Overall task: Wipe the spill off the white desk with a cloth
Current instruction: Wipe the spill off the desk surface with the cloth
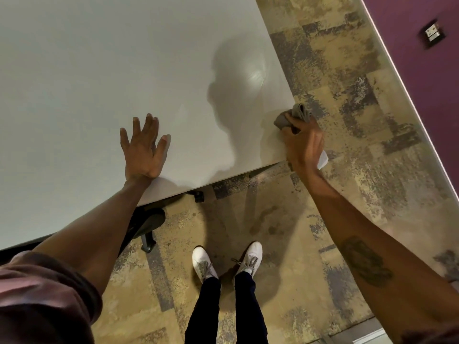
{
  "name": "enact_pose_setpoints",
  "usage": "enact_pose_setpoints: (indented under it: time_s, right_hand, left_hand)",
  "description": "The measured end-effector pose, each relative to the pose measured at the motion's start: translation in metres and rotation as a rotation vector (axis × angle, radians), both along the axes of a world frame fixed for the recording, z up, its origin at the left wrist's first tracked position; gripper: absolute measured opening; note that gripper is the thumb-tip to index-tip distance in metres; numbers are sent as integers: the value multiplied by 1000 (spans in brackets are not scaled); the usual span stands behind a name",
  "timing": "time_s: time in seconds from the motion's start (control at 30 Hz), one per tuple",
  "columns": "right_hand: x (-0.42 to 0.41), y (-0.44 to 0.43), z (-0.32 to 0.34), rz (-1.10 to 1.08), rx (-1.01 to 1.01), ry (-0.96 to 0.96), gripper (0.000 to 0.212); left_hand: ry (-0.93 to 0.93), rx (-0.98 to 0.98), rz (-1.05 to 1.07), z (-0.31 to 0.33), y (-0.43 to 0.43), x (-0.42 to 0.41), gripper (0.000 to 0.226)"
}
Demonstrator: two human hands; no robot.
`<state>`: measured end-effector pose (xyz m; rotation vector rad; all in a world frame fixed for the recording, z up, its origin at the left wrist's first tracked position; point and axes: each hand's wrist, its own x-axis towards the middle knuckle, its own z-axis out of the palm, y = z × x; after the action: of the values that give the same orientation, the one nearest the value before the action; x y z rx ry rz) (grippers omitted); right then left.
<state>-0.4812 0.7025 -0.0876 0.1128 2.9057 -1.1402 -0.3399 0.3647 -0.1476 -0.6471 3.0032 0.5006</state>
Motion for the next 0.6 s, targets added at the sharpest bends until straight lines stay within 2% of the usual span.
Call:
enact_pose_setpoints:
  time_s: [0.07, 0.17, 0.23, 0.3, 0.4, 0.5, 0.6]
  right_hand:
    - [4, -8, -2, 45, 144, -9, 48]
    - [6, -1, -6, 269, 396, -35, 53]
    - [1, 8, -10, 326, 463, -53, 54]
    - [-1, 9, -17, 282, 416, -62, 51]
    - [2, -5, -36, 174, 392, 28, 38]
    - [-4, -31, -46, -68, 344, 28, 33]
    - [-25, -52, -51, -109, 342, 73, 33]
  left_hand:
    - [-1, -25, -11, -3, -1, 0, 70]
    - [7, -66, -13, -9, -4, 1, 65]
    - [1, -75, -1, -11, -3, 0, 64]
    - [-21, -67, 20, -11, -2, -1, 66]
    - [-49, -69, 26, -10, 0, -3, 67]
    - [-55, -61, 28, -10, 0, -5, 66]
    - [-55, -94, 3, -10, -1, -6, 64]
